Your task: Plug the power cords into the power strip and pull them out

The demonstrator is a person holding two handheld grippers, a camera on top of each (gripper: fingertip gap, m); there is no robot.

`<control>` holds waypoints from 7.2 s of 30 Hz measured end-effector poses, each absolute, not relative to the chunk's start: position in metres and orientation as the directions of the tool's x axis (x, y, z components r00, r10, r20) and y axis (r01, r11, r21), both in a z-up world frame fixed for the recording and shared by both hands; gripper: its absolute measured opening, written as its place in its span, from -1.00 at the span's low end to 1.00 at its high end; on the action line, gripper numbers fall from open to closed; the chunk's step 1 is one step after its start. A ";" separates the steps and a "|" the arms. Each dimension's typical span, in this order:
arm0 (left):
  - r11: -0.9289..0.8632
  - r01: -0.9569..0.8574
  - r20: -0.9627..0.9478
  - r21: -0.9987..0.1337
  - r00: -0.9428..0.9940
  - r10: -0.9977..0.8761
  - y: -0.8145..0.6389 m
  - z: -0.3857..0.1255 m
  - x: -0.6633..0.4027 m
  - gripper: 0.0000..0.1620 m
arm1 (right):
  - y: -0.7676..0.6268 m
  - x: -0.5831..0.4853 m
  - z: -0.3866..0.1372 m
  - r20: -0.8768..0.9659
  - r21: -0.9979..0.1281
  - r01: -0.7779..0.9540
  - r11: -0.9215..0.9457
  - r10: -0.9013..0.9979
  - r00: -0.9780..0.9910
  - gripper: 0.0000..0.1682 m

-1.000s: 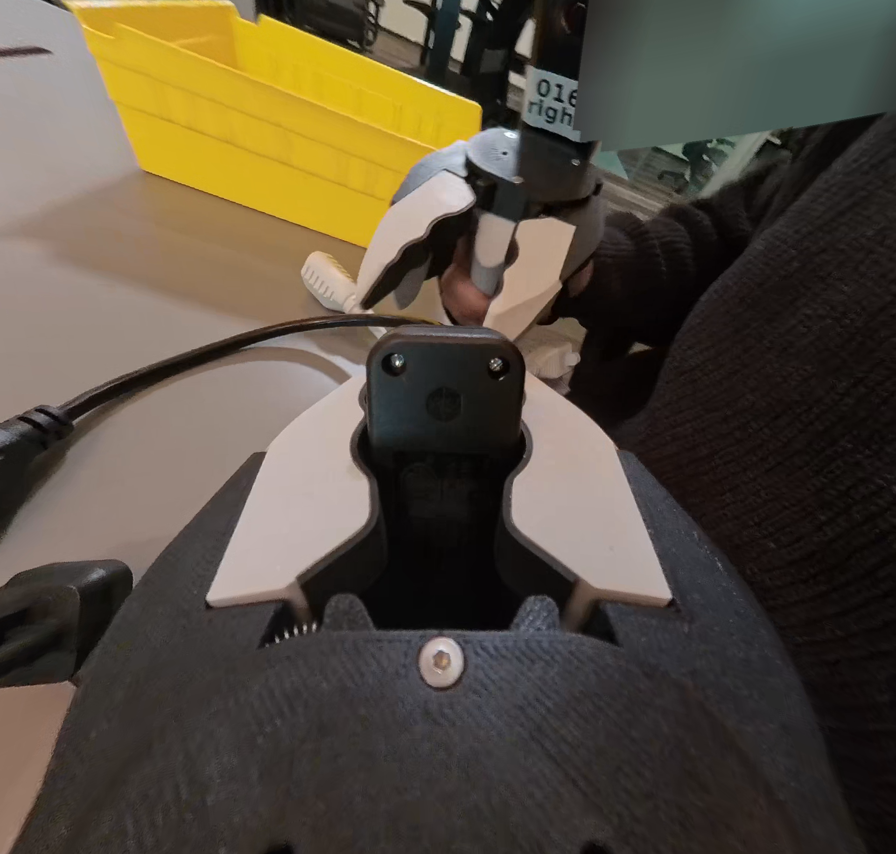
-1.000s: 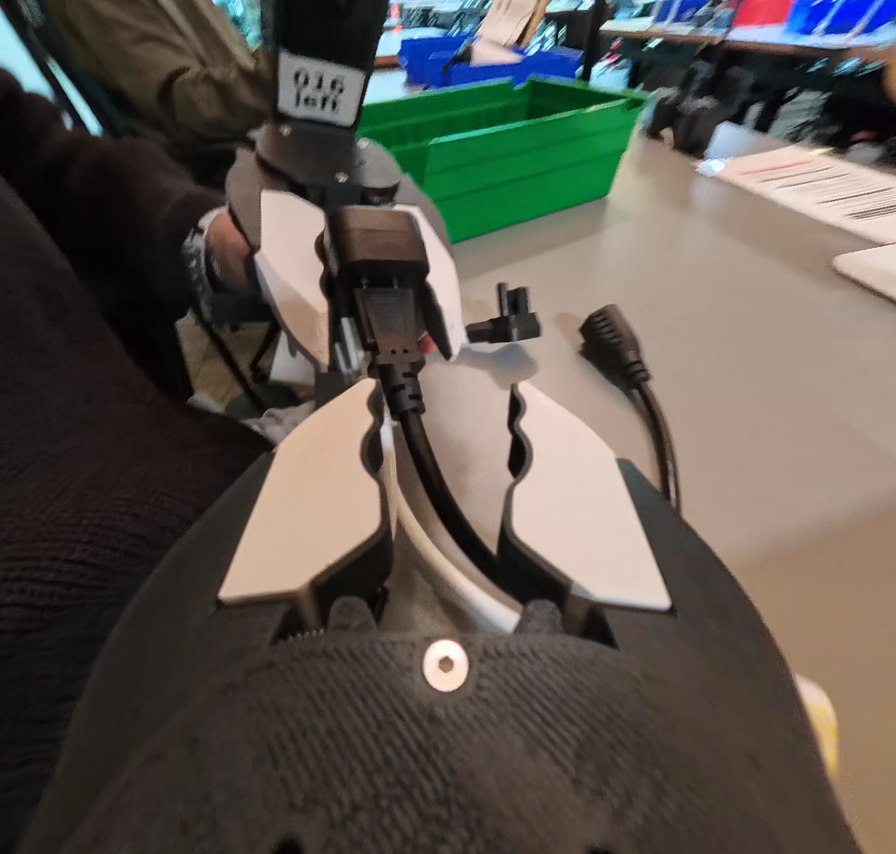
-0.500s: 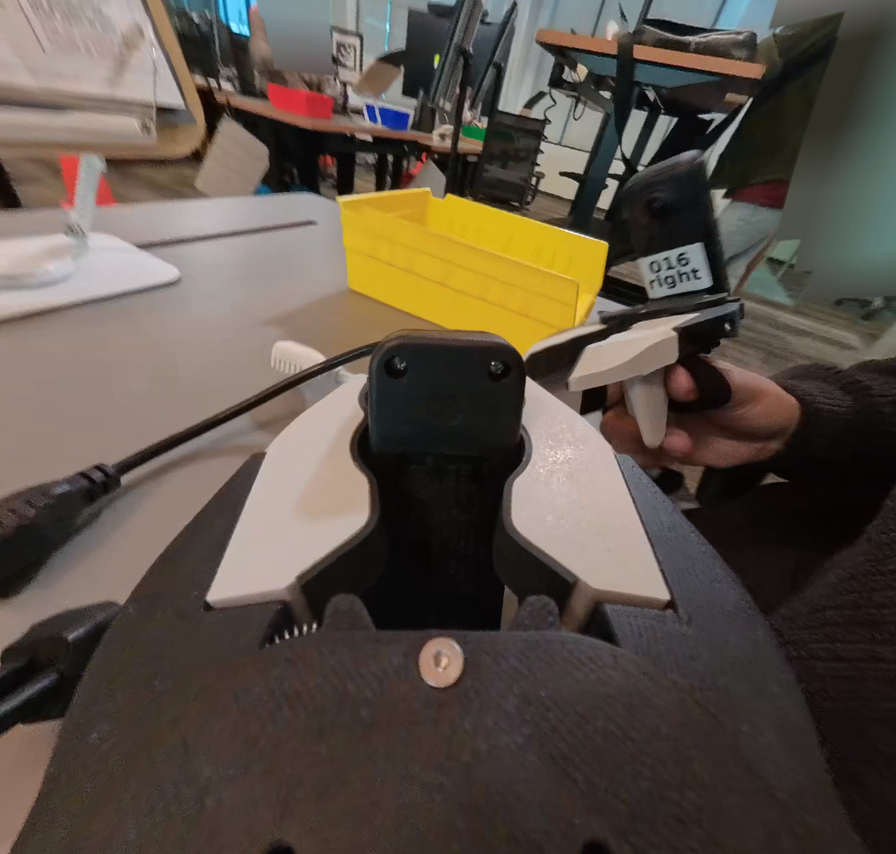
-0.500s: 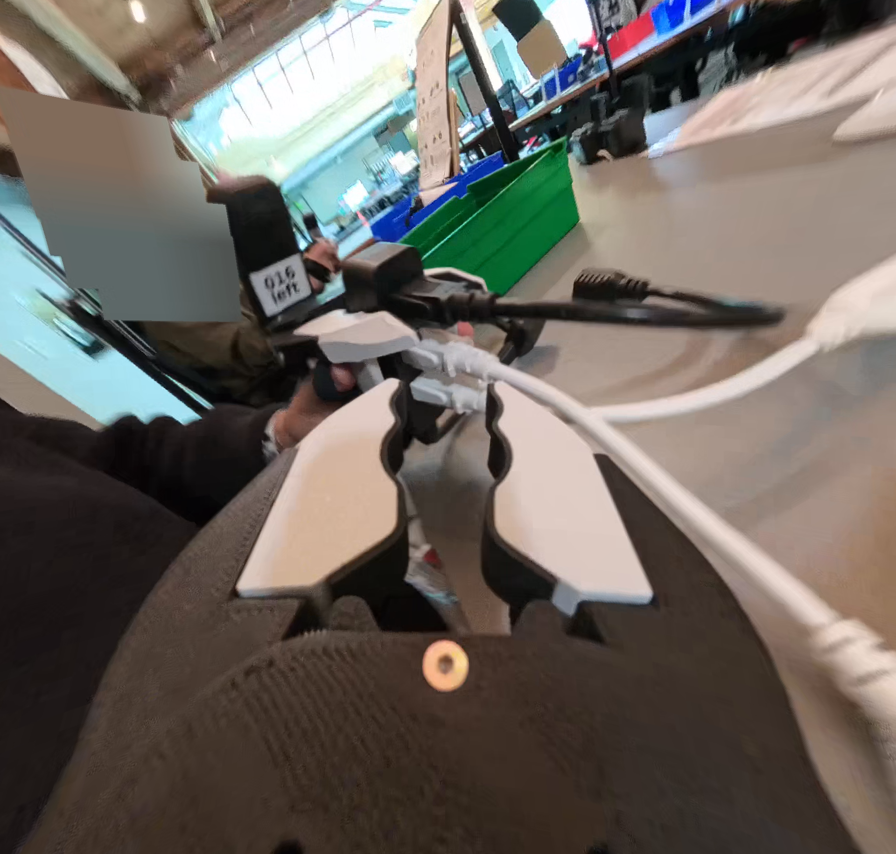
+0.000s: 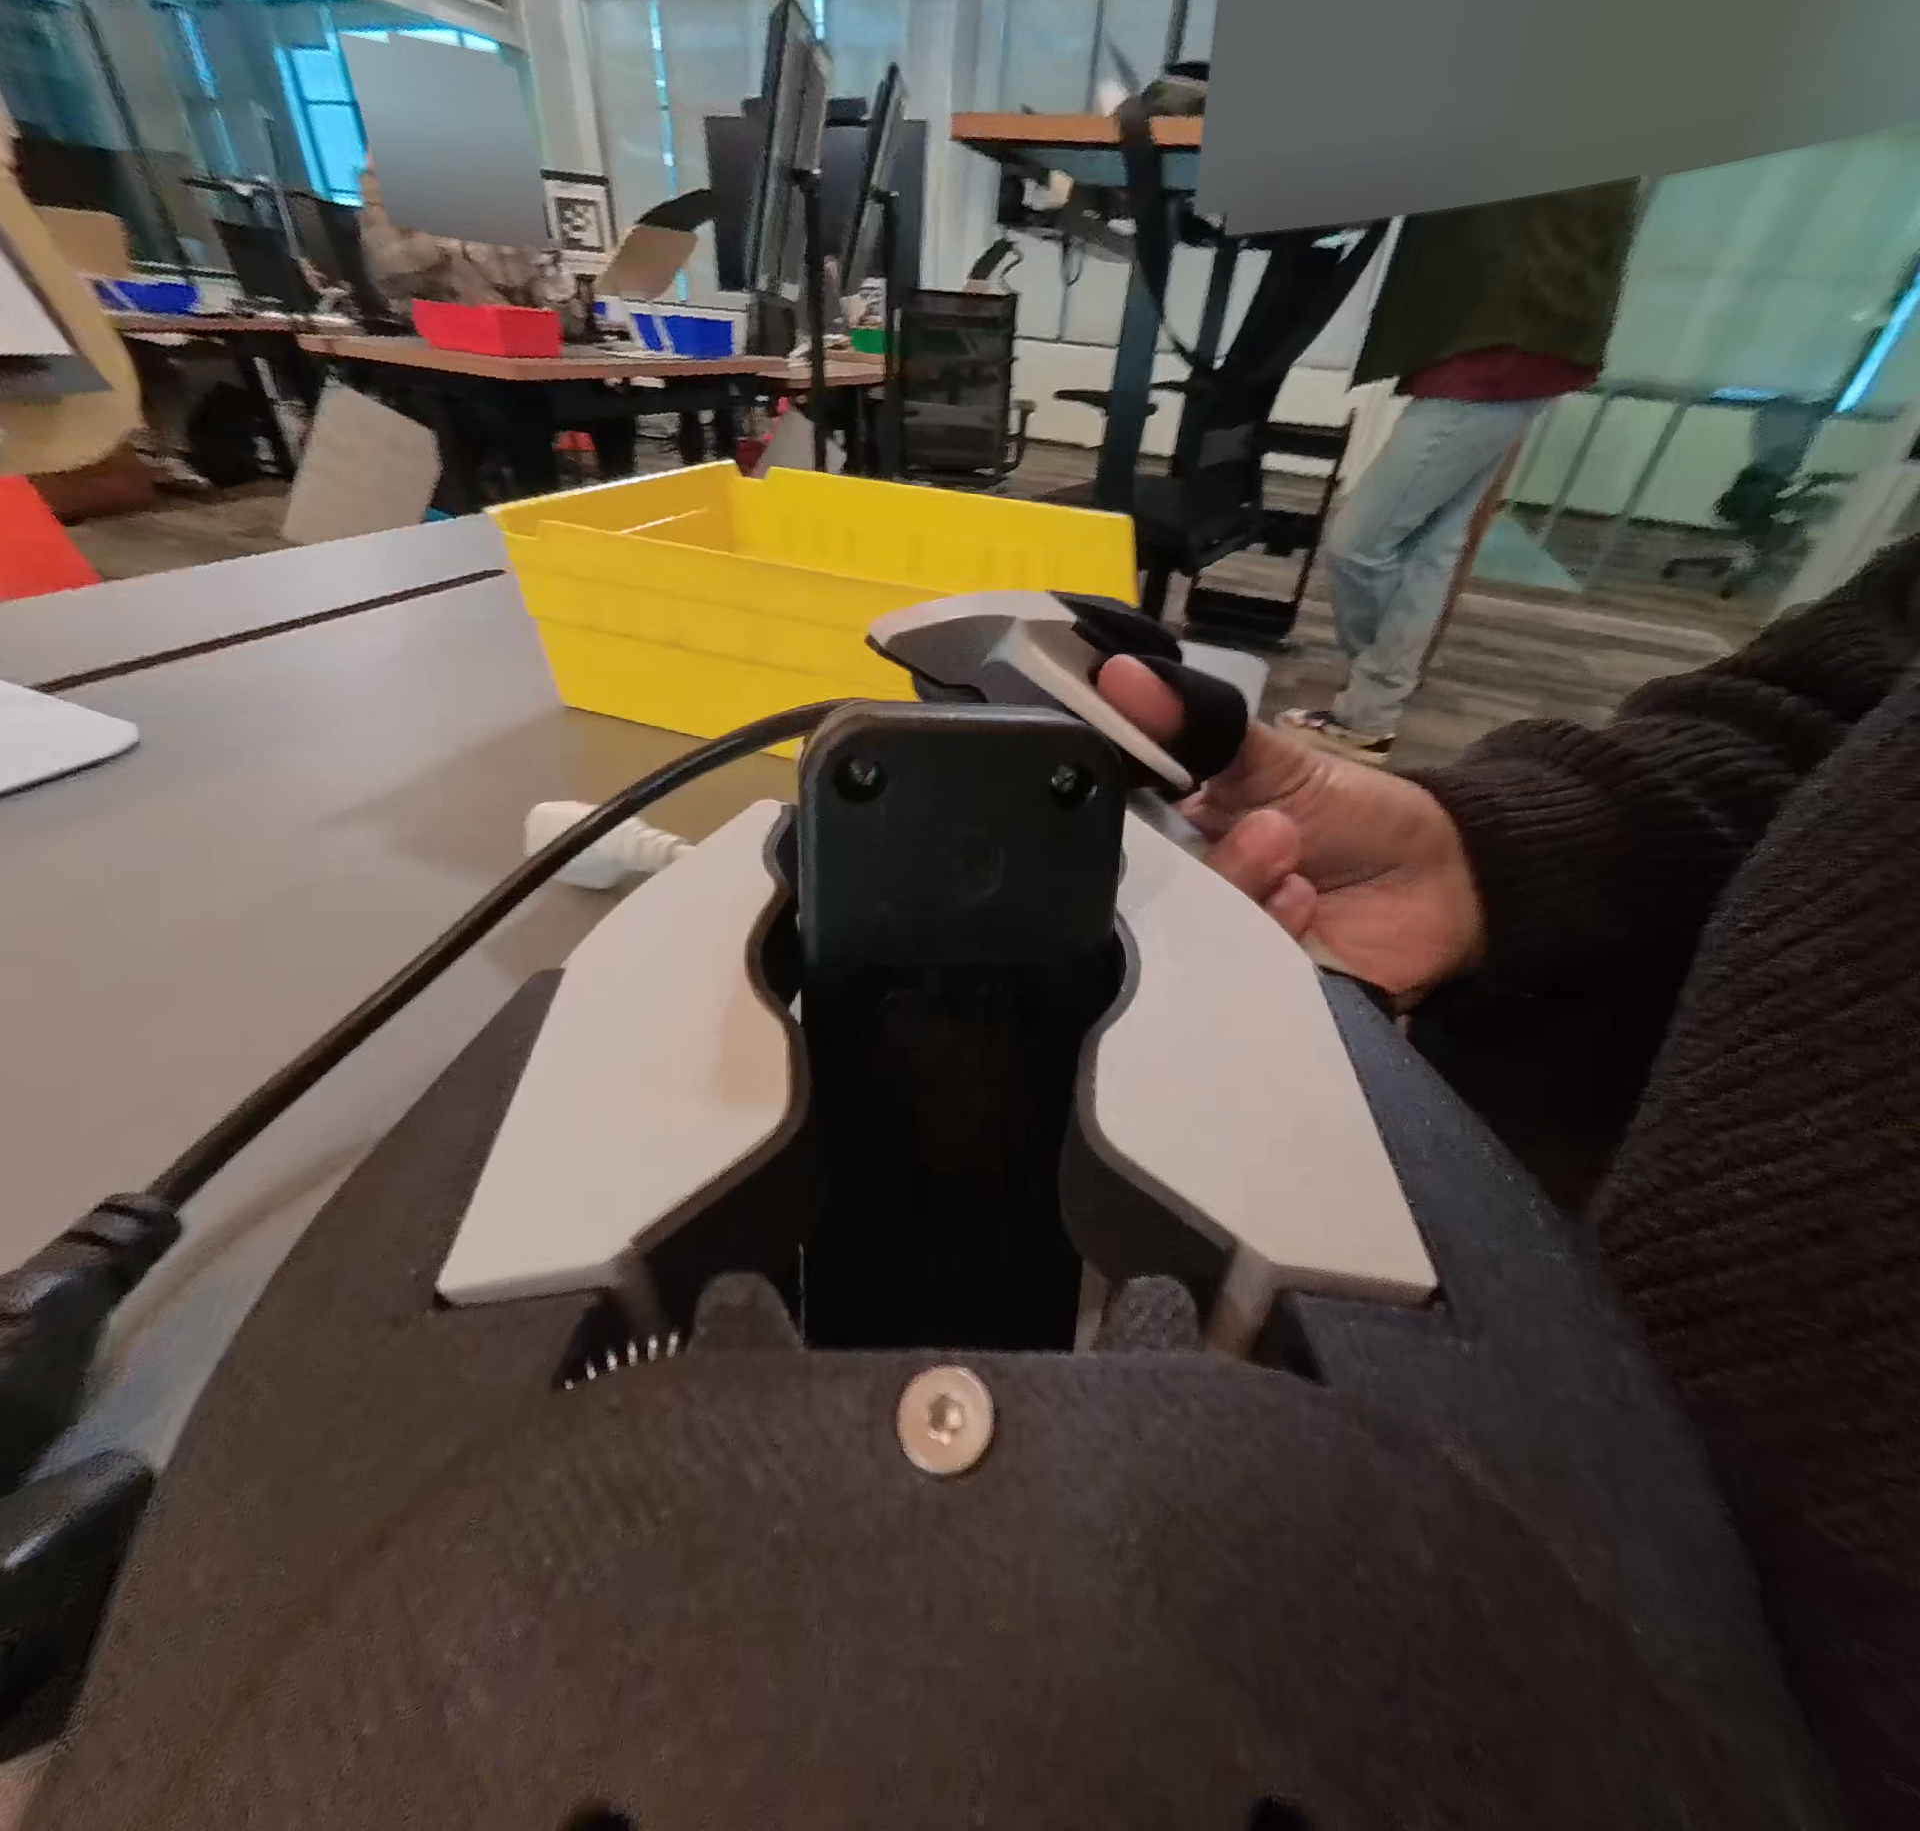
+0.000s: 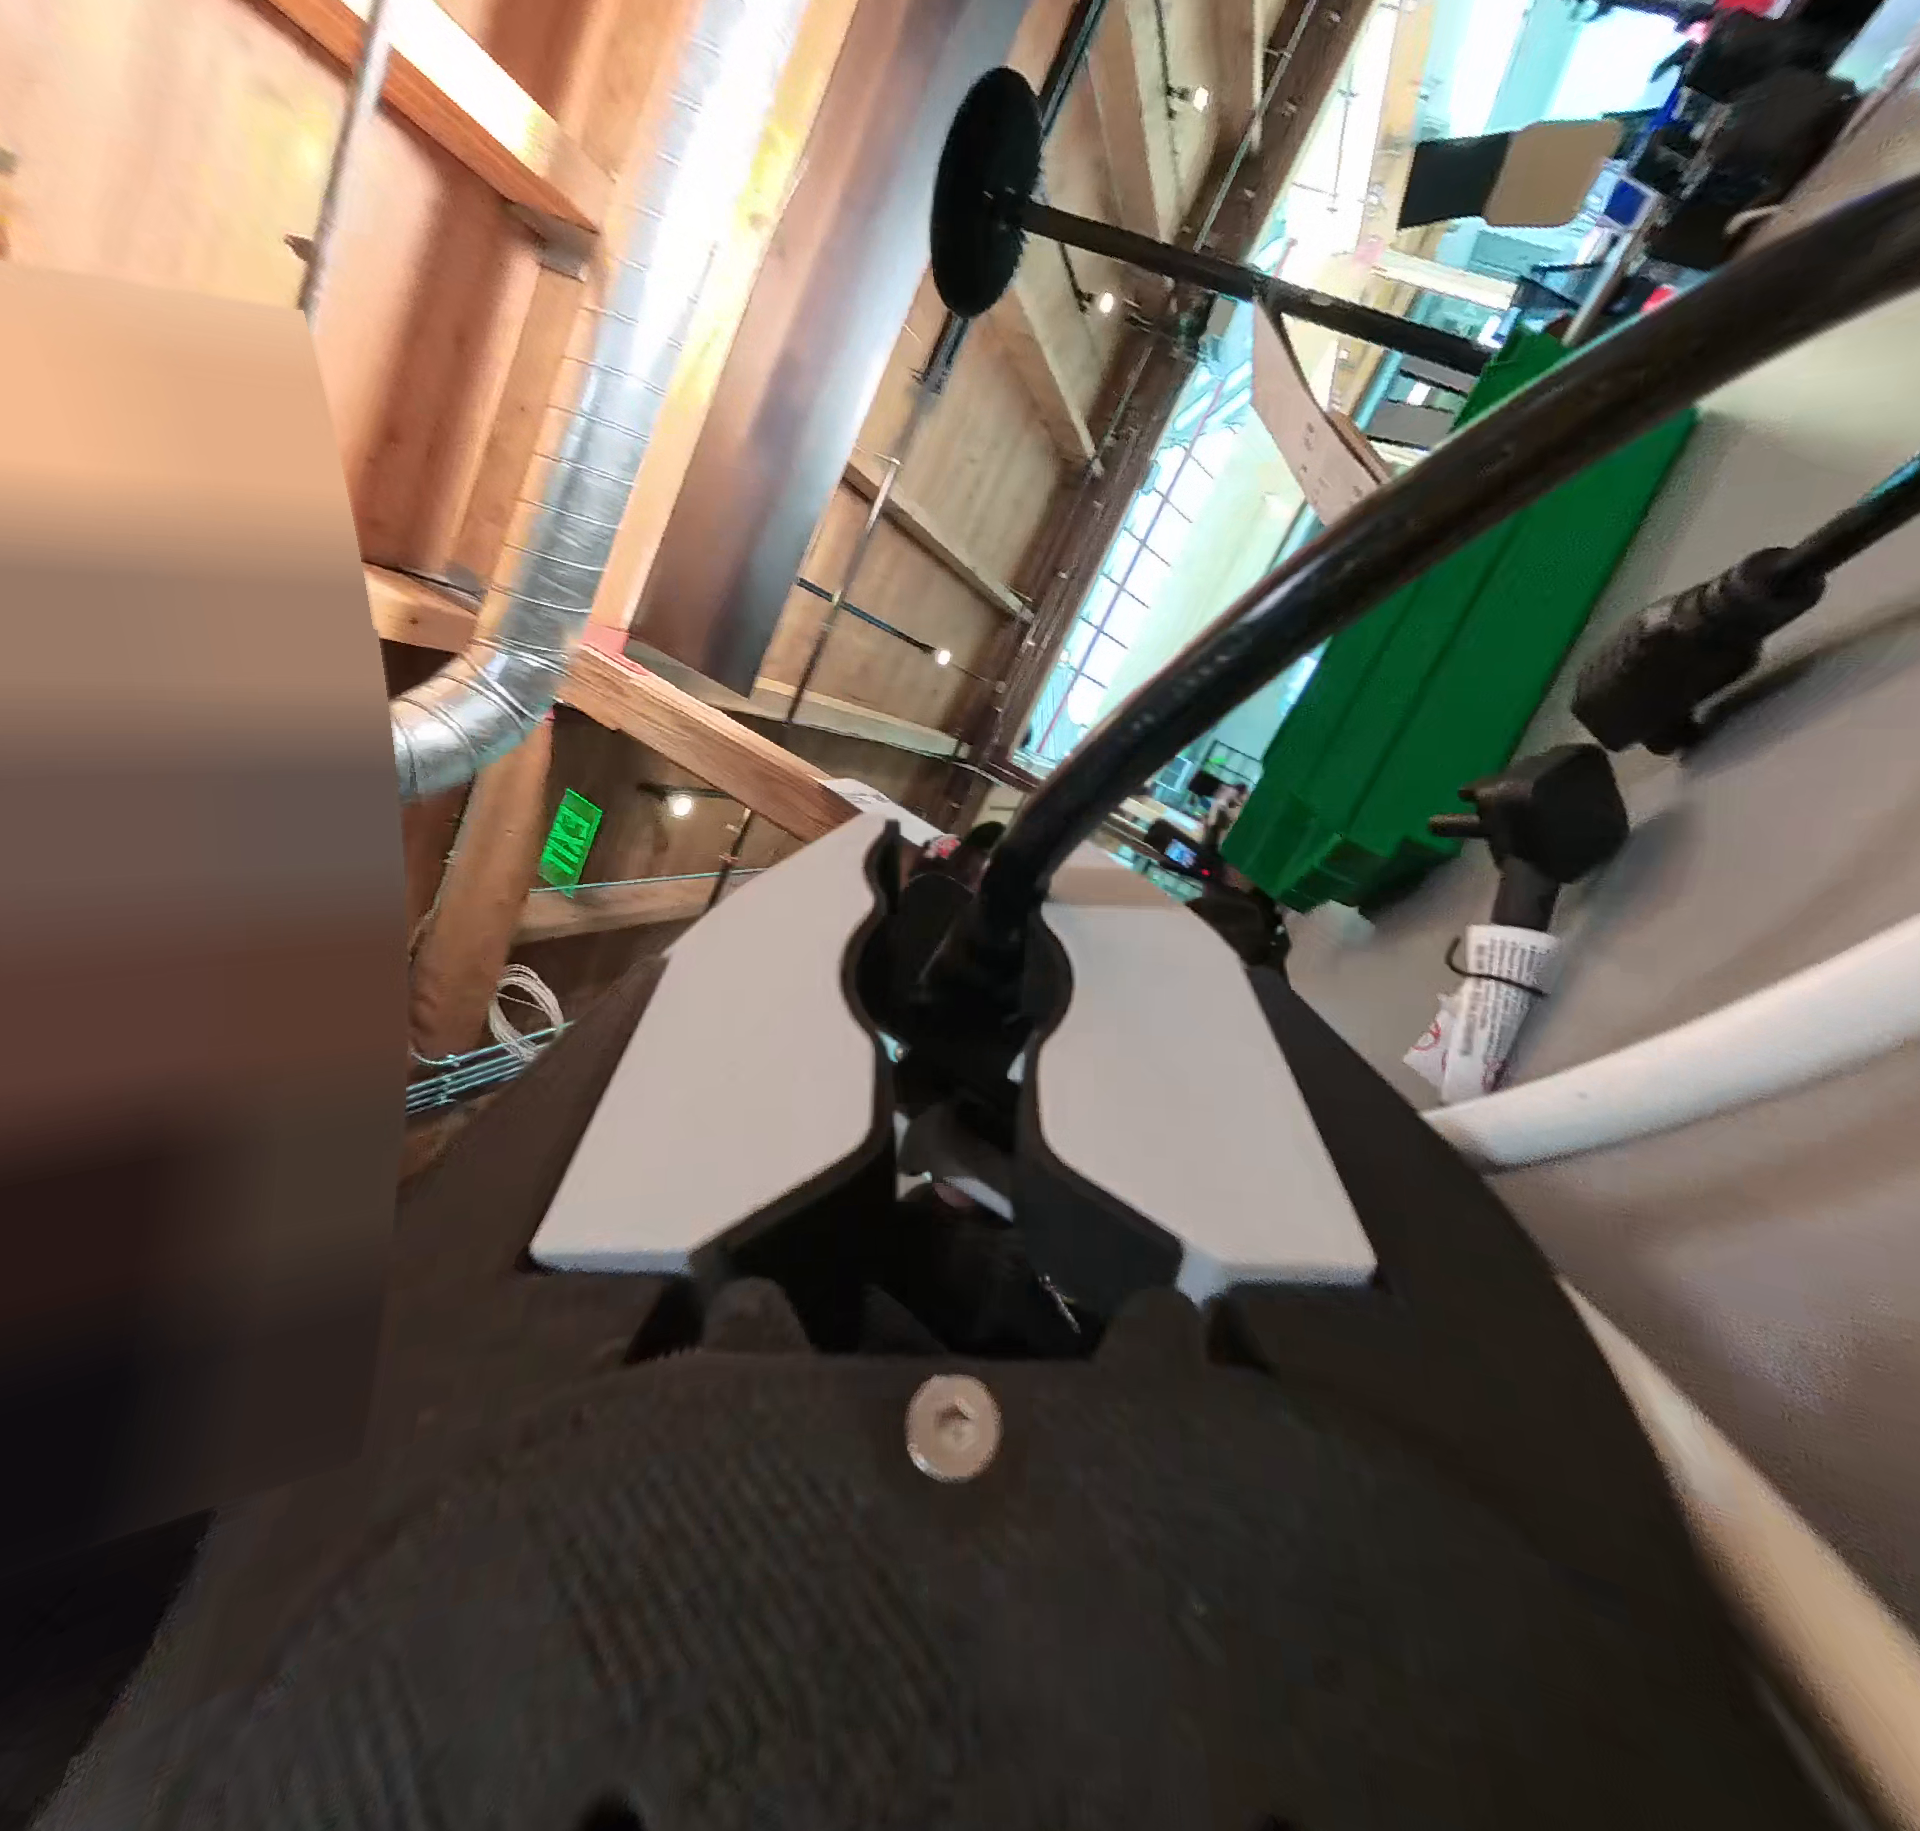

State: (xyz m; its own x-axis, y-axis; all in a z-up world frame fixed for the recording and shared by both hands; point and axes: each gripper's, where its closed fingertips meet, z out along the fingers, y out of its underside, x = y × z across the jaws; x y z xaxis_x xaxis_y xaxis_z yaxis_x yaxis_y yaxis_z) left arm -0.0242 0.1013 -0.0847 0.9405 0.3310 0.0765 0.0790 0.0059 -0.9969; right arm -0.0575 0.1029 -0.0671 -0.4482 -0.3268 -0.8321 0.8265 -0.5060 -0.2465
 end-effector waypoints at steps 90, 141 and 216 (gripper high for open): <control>-0.152 0.036 -0.041 -0.988 0.878 0.476 0.053 -0.096 -0.067 -0.38 | 0.059 -0.057 -0.110 0.001 -0.933 0.116 0.342 0.324 -0.946 -0.71; -0.243 0.178 0.160 -0.954 0.983 0.091 0.069 -0.112 -0.026 -0.32 | 0.055 -0.025 -0.143 -0.059 -0.831 0.020 0.556 -0.053 -0.997 -0.81; -0.065 -0.798 -0.433 -0.599 0.255 0.864 -0.038 0.240 -0.022 -1.00 | 0.084 -0.091 -0.112 -0.420 -0.886 0.462 0.048 0.345 -0.840 -0.82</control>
State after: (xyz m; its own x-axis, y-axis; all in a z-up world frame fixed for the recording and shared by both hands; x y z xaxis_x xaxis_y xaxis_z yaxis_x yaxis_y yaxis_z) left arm -0.0218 -0.0376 0.2403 0.2550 0.8644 -0.4334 -0.7978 -0.0652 -0.5994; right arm -0.0914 0.0843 -0.1120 -0.8397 0.3449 -0.4195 0.4621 0.0478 -0.8856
